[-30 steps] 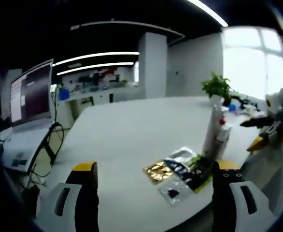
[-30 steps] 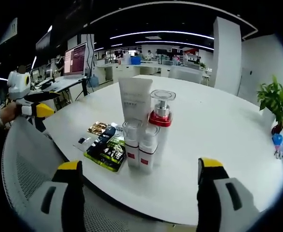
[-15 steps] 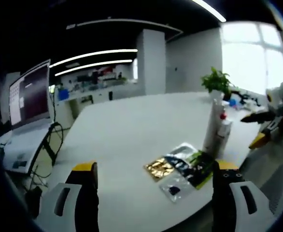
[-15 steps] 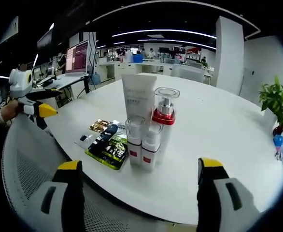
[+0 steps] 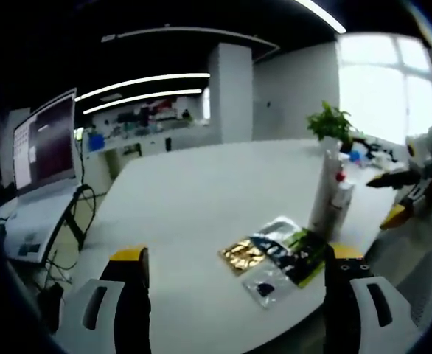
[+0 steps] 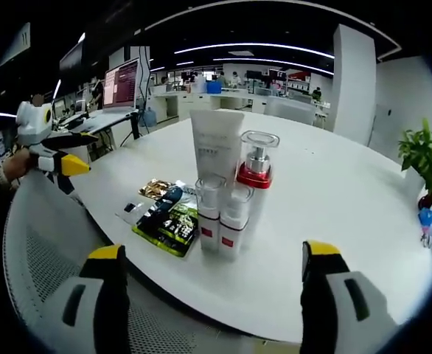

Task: Arrange the skincare products in the storage area until every visible bottle or jar stands upright without overlapping.

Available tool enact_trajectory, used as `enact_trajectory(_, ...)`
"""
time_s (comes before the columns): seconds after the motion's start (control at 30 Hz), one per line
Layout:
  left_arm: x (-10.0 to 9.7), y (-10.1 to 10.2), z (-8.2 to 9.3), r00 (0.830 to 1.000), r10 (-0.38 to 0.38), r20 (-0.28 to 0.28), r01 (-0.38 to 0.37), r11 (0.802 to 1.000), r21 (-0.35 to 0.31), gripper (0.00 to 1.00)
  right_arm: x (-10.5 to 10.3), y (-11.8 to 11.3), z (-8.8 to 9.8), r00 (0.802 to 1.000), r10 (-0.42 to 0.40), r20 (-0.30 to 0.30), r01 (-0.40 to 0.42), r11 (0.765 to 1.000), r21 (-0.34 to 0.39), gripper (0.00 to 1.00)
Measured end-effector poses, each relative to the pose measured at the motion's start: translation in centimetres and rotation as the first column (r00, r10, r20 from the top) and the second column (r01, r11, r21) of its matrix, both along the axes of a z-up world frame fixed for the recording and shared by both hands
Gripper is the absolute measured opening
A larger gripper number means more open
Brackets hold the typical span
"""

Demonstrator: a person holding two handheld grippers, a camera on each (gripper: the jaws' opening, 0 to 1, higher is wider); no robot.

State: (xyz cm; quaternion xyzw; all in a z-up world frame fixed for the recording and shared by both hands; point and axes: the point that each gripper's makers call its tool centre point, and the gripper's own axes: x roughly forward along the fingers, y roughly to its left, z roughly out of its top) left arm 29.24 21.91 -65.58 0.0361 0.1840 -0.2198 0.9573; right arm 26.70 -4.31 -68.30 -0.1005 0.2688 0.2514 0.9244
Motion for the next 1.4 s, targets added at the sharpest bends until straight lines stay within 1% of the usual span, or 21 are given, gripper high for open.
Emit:
enact_trajectory(0.43,0.00,-0.01,-0.09,1.000,-0.002,-0.006,0.002,1.000,-0.005,0.97,0.03,-0.07,0.02,1.000,-0.002,0.004,0.002,1.000,-0.001,0.99)
enact_trajectory(0.6,-0.03,-0.03,-0.27,1.000,-0.007,-0.009,0.007,1.000,0.013,0.97,0.05,-0.12,-0.02,1.000,-0.003,0.006,0.003,1.000,-0.007,0.99)
enact_trajectory(1.07,-0.08,-0.07,-0.18,1.000,-0.008,-0.007,0.008,1.000,0.006,0.97,0.02,-0.07,-0.13,1.000,0.002,0.005,-0.002,1.000,-0.015,0.99)
enact_trajectory(1.17,-0.14,-0.12,-0.35,1.000,-0.013,-0.011,0.014,1.000,0.019,0.97,0.04,-0.11,-0.11,1.000,0.000,0.007,0.000,1.000,-0.018,0.99)
enact_trajectory(1.4,-0.03,0.01,-0.21,1.000,-0.003,-0.006,0.003,1.000,0.010,0.97,0.07,-0.12,-0.18,1.000,-0.002,0.007,0.002,1.000,-0.025,0.99)
